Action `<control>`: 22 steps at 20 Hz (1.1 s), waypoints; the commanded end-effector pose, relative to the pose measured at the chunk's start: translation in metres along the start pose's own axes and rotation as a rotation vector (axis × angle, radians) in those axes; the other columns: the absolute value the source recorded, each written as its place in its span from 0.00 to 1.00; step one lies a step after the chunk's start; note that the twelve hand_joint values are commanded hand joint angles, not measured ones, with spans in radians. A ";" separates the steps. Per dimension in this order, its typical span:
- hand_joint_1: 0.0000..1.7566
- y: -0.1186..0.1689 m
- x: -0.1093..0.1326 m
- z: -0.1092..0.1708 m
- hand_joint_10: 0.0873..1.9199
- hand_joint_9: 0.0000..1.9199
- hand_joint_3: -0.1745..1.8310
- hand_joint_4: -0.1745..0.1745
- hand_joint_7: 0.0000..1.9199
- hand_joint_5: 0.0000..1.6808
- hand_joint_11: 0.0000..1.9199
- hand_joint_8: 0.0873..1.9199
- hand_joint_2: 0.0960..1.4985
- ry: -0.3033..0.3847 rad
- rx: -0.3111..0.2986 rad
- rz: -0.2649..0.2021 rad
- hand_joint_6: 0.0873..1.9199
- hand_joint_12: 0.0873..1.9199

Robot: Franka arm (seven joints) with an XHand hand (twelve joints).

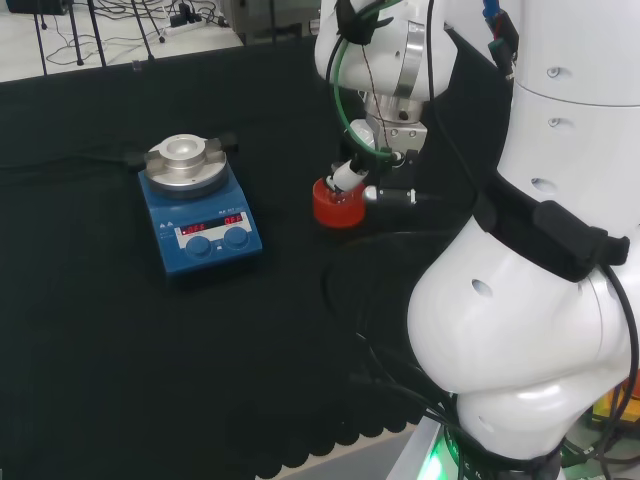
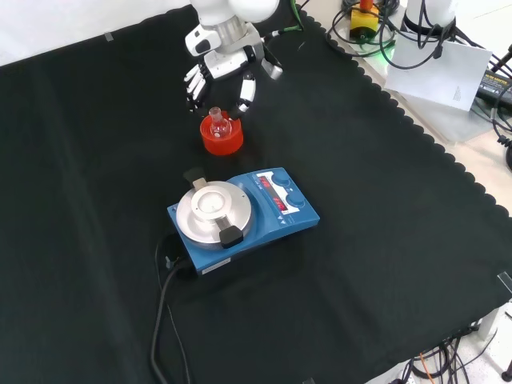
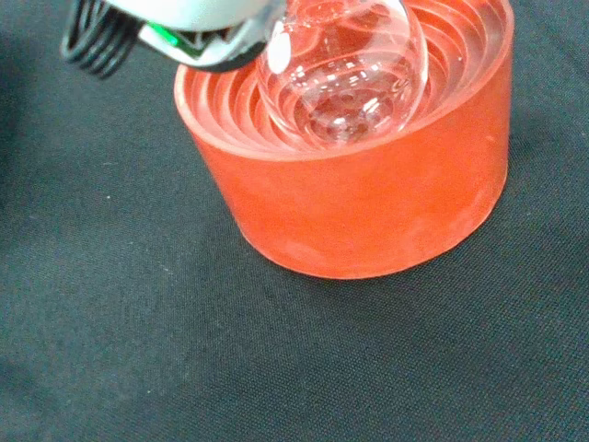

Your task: Pick up the round-bottom flask.

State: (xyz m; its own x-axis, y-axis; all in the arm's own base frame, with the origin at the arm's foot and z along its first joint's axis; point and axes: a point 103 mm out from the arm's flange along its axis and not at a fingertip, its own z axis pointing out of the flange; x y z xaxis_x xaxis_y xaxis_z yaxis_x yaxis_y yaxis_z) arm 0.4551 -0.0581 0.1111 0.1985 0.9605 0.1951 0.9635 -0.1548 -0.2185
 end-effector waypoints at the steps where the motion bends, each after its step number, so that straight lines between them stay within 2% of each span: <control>1: 0.54 0.000 0.000 0.002 0.30 0.33 0.43 0.27 0.24 0.40 0.17 0.33 0.37 -0.009 -0.004 0.000 0.42 0.66; 22: 0.54 0.003 0.002 0.000 0.30 0.35 0.43 0.29 0.26 0.49 0.20 0.33 0.39 -0.013 -0.039 -0.002 0.47 0.66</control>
State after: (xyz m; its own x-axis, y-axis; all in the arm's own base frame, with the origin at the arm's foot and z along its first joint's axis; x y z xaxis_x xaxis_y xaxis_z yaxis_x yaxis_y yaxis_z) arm 0.4577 -0.0569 0.1108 0.1943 0.9634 0.1847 0.9703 -0.1610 -0.1807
